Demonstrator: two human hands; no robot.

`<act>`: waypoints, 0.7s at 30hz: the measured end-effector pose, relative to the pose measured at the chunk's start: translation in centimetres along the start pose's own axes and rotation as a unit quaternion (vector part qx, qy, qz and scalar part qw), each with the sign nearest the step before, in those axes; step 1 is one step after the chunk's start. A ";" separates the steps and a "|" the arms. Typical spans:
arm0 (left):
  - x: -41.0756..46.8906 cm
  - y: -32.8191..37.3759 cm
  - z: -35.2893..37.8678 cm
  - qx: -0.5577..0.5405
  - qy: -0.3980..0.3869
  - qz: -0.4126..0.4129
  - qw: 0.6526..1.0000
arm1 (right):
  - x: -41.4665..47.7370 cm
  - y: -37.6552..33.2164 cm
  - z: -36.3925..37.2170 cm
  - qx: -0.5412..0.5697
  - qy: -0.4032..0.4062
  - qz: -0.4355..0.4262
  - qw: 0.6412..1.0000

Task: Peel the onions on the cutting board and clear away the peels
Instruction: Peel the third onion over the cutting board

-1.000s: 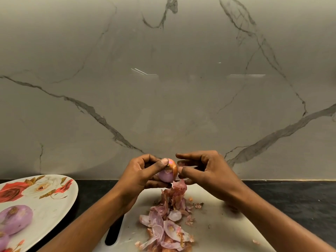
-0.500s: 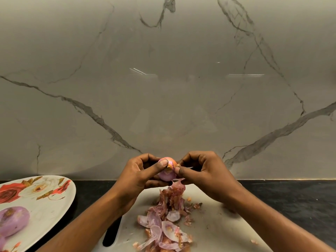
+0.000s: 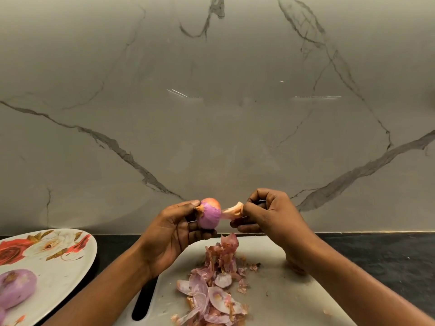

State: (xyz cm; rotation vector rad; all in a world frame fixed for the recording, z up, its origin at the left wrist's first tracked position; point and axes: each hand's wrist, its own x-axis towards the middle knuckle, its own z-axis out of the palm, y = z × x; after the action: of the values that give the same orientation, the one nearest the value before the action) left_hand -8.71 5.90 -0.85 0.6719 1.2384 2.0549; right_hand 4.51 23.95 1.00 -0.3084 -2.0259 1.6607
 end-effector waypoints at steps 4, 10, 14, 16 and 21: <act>-0.3 0.1 0.2 0.007 -0.023 -0.007 1.000 | -0.2 -0.2 -0.1 -0.012 0.016 -0.007 1.000; -0.5 -0.1 0.2 0.007 -0.061 -0.034 0.998 | 0.0 -0.1 -0.3 -0.027 0.036 -0.016 0.999; -0.5 -0.2 0.3 0.003 -0.062 -0.035 0.997 | 0.1 0.1 -0.2 -0.041 0.056 -0.029 0.997; -0.4 0.0 0.0 -0.017 -0.062 -0.038 0.997 | 0.4 0.2 -0.8 -0.053 0.082 -0.039 0.994; -0.1 0.4 -0.5 -0.007 -0.055 -0.009 0.998 | 0.1 0.1 -0.7 -0.074 0.015 -0.013 0.997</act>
State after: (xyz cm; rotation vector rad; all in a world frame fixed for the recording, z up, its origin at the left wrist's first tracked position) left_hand -9.12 5.44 -0.72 0.7543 1.1613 1.9821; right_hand 4.71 24.62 0.99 -0.3550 -2.1257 1.4840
